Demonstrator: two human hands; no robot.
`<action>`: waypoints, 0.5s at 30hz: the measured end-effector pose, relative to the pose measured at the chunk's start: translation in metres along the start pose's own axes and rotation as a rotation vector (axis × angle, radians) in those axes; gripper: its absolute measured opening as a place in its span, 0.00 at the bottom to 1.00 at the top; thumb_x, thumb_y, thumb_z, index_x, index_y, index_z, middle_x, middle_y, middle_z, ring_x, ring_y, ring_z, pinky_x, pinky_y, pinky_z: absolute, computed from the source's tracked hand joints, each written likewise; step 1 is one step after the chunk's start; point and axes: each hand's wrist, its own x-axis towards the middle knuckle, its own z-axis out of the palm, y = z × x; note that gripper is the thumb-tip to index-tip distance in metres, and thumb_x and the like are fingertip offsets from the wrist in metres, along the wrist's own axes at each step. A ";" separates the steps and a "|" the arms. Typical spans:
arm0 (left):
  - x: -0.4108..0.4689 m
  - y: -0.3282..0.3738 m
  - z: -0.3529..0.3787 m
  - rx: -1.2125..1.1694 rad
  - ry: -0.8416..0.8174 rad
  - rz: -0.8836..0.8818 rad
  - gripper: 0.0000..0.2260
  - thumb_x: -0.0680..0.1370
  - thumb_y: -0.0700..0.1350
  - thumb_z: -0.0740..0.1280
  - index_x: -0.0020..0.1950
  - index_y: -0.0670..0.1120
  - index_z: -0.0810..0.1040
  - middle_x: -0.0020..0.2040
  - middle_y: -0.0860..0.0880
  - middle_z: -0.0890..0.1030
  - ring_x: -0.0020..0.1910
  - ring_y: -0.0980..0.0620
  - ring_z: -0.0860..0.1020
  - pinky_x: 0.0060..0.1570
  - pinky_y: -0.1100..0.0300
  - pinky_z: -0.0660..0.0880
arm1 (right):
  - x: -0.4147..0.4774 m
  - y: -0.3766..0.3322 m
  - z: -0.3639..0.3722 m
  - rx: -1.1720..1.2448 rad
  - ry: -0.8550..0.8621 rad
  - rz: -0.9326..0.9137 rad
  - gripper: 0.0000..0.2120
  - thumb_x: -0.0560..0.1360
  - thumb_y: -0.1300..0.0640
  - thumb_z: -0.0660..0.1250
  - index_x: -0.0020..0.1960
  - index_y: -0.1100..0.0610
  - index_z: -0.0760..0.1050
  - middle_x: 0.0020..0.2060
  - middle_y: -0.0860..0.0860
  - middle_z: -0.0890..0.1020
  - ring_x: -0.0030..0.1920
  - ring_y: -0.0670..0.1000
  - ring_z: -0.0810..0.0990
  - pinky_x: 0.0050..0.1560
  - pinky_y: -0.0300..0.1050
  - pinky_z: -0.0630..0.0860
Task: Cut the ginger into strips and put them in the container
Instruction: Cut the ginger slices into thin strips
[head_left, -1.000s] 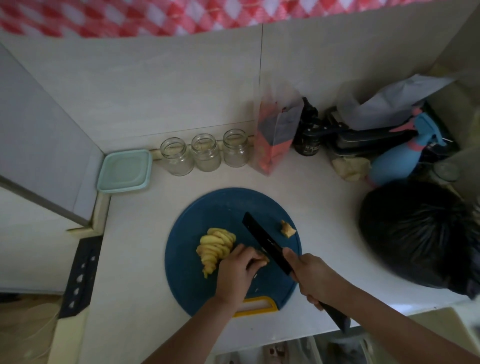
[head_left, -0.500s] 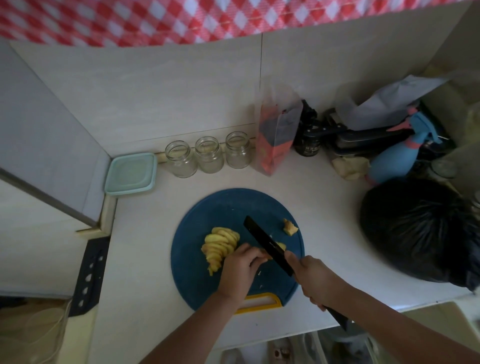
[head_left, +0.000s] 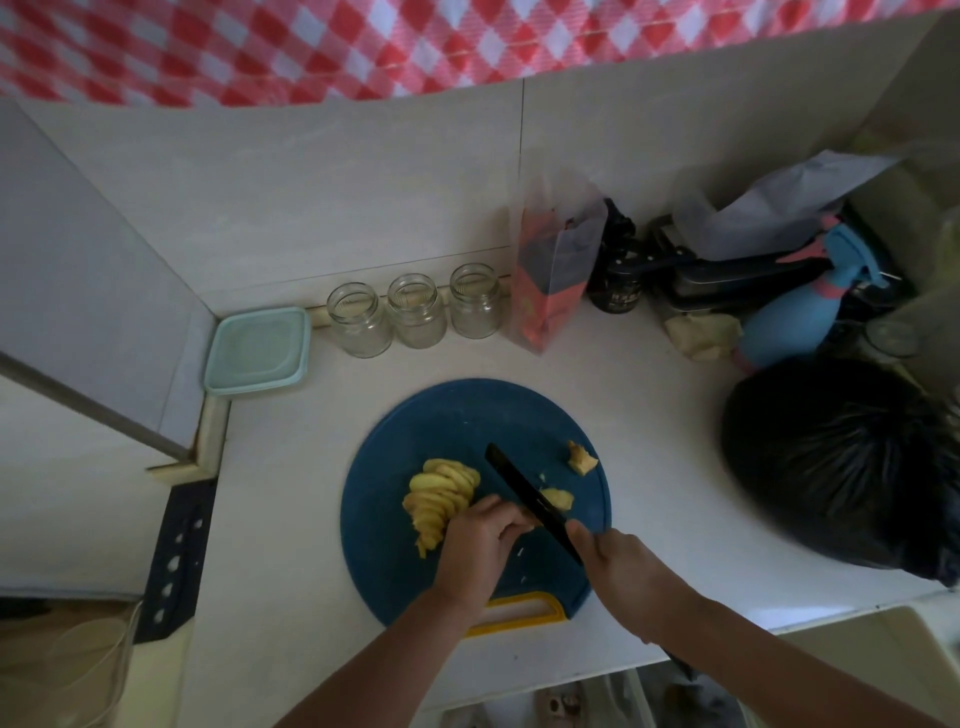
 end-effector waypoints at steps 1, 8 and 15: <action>-0.001 0.000 0.000 0.000 0.003 0.003 0.03 0.69 0.38 0.72 0.38 0.45 0.81 0.36 0.51 0.80 0.35 0.59 0.78 0.34 0.72 0.72 | 0.002 0.002 0.002 0.021 0.008 0.009 0.21 0.82 0.43 0.45 0.37 0.52 0.64 0.31 0.51 0.70 0.33 0.49 0.71 0.36 0.40 0.69; -0.002 -0.002 0.002 -0.016 0.009 -0.002 0.02 0.70 0.40 0.71 0.39 0.47 0.81 0.37 0.52 0.80 0.36 0.60 0.78 0.34 0.73 0.73 | 0.011 0.005 0.014 0.064 0.052 0.009 0.21 0.81 0.42 0.44 0.34 0.49 0.63 0.33 0.51 0.72 0.39 0.55 0.74 0.44 0.47 0.72; -0.004 -0.001 0.003 -0.066 0.028 -0.025 0.05 0.71 0.40 0.72 0.41 0.49 0.79 0.37 0.53 0.80 0.37 0.60 0.77 0.37 0.76 0.71 | 0.023 0.003 0.026 0.107 0.104 -0.010 0.23 0.82 0.43 0.48 0.35 0.54 0.67 0.32 0.53 0.76 0.34 0.51 0.75 0.43 0.50 0.75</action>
